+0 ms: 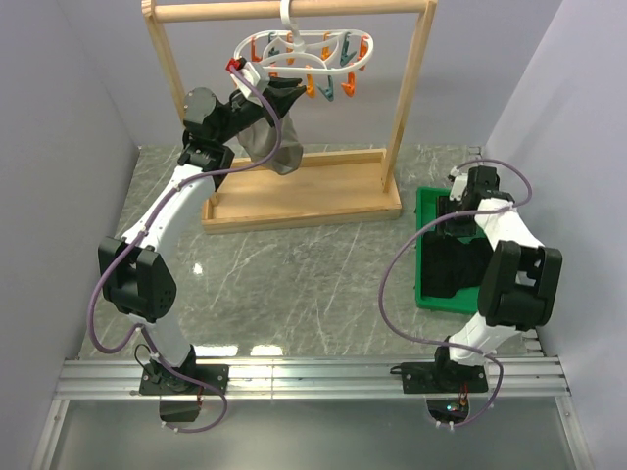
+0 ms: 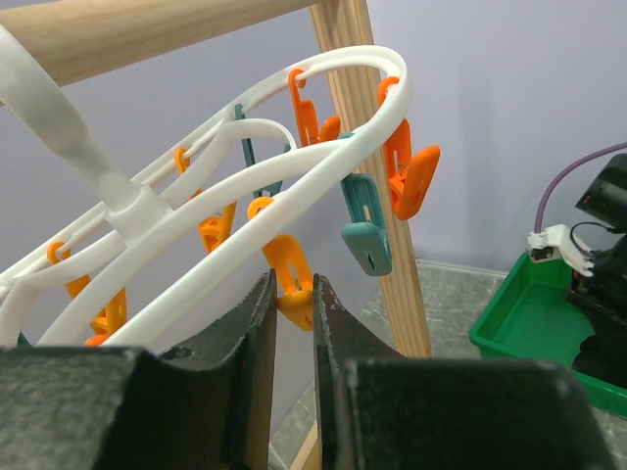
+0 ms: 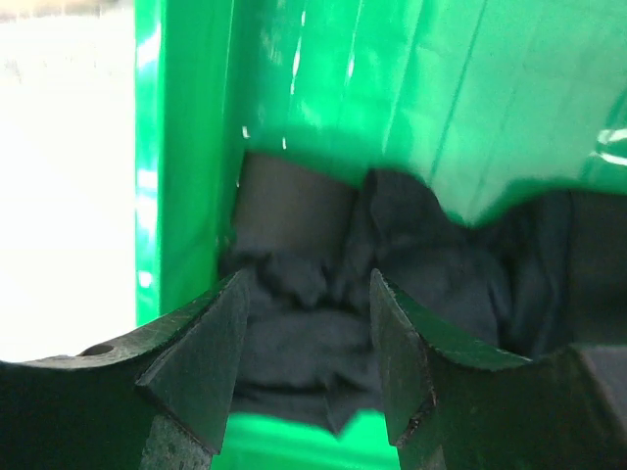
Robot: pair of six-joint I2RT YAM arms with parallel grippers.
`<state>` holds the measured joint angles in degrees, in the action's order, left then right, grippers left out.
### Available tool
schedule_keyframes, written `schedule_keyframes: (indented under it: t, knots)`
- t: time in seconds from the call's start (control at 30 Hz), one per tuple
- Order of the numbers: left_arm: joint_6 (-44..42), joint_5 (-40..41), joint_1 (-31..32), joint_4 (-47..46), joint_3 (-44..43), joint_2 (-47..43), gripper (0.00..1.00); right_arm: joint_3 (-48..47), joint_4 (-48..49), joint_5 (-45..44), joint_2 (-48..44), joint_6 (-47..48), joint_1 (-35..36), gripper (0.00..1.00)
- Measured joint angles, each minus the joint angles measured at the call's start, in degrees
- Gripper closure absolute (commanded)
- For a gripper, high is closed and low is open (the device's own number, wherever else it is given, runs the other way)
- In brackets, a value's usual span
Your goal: Clip the underwear to the hanger
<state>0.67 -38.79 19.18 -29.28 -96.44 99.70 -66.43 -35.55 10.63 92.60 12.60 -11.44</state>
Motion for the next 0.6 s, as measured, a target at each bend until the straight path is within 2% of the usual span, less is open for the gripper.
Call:
schedule_keyframes:
  t: [0.2, 0.3, 0.33, 0.4, 0.43, 0.5, 0.6]
  knots:
    - [0.2, 0.0, -0.3, 0.0, 0.0, 0.0, 1.0, -0.2, 1.4, 0.6, 5.2, -5.4, 1.2, 0.37]
    - [0.3, 0.0, -0.4, 0.0, 0.0, 0.0, 1.0, 0.8, 1.7, 0.6, 6.2, -6.8, 1.9, 0.4]
    - [0.4, 0.0, -0.5, 0.0, 0.0, 0.0, 1.0, 1.1, 1.8, 0.6, 6.2, -7.0, 2.0, 0.55]
    - [0.5, -0.1, -0.6, 0.0, 0.0, 0.0, 1.0, 1.6, 1.9, 0.6, 6.2, -7.1, 2.2, 0.77]
    - [0.5, -0.1, -0.6, 0.0, 0.0, 0.0, 1.0, 1.6, 1.9, 0.5, 6.2, -7.2, 2.3, 0.92]
    - [0.6, -0.2, -0.6, 0.0, 0.0, 0.0, 1.0, 1.6, 1.8, 0.8, 6.1, -6.9, 2.2, 1.0]
    - [0.7, -0.3, -0.6, 0.0, 0.0, 0.0, 1.0, 1.5, 0.8, 2.3, 4.3, -5.9, 2.0, 1.0]
